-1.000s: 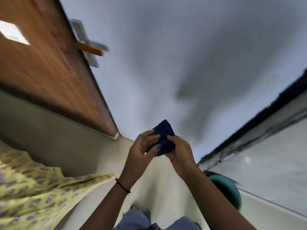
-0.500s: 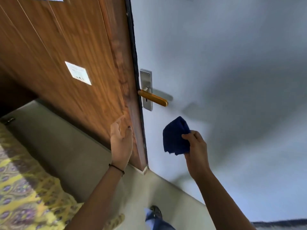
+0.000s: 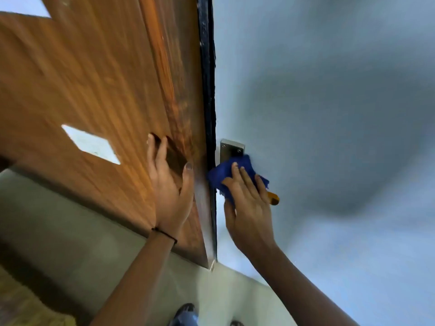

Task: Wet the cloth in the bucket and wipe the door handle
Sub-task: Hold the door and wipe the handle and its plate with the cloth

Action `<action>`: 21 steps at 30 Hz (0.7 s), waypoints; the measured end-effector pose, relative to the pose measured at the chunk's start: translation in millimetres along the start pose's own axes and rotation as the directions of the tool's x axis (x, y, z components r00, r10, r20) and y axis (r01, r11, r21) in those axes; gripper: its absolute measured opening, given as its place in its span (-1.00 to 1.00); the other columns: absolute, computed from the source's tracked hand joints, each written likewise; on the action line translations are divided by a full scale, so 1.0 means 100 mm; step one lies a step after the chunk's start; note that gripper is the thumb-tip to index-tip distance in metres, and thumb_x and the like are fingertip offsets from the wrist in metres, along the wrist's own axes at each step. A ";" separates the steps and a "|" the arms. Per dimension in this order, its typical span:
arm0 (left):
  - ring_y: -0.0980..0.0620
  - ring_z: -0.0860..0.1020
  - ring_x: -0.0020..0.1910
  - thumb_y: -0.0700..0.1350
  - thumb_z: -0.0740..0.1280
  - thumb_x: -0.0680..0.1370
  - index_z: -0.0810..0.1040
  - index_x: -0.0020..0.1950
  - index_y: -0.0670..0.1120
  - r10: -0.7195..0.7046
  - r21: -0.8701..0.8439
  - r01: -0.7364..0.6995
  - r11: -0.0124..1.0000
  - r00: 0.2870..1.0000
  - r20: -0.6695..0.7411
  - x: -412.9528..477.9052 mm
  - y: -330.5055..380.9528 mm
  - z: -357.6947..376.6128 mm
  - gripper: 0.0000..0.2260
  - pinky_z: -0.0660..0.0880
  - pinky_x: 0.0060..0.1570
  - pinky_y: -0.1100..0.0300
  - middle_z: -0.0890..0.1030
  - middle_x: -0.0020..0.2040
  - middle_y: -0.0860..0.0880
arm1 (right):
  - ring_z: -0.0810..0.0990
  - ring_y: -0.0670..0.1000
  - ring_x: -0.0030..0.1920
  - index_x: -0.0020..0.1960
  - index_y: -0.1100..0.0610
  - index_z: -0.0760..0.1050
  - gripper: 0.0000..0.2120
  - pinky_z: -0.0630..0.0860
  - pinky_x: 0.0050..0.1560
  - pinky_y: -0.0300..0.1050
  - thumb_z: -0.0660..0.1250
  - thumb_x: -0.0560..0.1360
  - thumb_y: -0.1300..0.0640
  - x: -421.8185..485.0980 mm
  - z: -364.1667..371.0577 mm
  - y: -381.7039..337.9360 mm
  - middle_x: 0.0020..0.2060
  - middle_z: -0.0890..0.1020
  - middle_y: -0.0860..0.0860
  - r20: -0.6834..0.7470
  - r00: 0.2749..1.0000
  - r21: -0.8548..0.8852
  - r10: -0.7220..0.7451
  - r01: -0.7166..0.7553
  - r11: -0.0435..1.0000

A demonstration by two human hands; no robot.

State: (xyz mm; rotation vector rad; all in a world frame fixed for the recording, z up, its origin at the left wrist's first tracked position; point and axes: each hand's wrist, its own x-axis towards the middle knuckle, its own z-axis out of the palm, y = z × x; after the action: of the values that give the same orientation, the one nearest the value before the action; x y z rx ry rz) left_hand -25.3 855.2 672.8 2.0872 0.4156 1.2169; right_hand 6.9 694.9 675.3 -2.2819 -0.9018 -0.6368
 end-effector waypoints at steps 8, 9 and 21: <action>0.00 -0.15 0.57 0.12 0.31 0.51 0.06 0.50 -0.09 0.415 0.075 -0.417 0.906 0.909 0.046 0.36 -0.61 0.07 -0.31 -0.19 0.52 -0.13 -0.15 0.58 -0.10 | 0.42 0.19 0.34 0.33 0.01 0.49 -0.64 0.26 0.29 0.11 0.18 0.58 -0.04 0.09 0.43 -0.33 0.29 0.57 0.07 0.073 0.991 -0.465 0.110 -0.064 0.883; 0.02 -0.17 0.57 0.14 0.32 0.50 0.05 0.51 -0.07 0.448 0.083 -0.451 0.889 0.893 0.050 0.39 -0.64 0.07 -0.29 -0.22 0.52 -0.09 -0.19 0.59 -0.04 | 0.45 0.19 0.29 0.32 0.01 0.49 -0.64 0.29 0.23 0.10 0.24 0.54 0.00 0.12 0.45 -0.32 0.26 0.58 0.07 0.073 0.991 -0.529 0.109 -0.054 0.847; -0.02 -0.30 0.55 0.22 0.25 0.49 -0.07 0.57 0.04 0.561 0.167 -0.563 0.810 0.826 0.061 0.48 -0.72 0.13 -0.23 -0.31 0.48 -0.11 -0.30 0.57 0.02 | 0.52 0.17 0.16 0.37 -0.03 0.43 -0.61 0.17 0.06 0.02 0.13 0.59 -0.07 0.13 0.23 -0.16 0.16 0.59 0.04 0.043 0.928 -0.621 0.370 -0.265 0.737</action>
State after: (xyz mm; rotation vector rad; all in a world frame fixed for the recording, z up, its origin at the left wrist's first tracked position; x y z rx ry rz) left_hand 15.1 929.1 649.7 2.4689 -0.1309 1.5449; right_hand 8.5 725.3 672.8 -3.0190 -0.3614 -0.6513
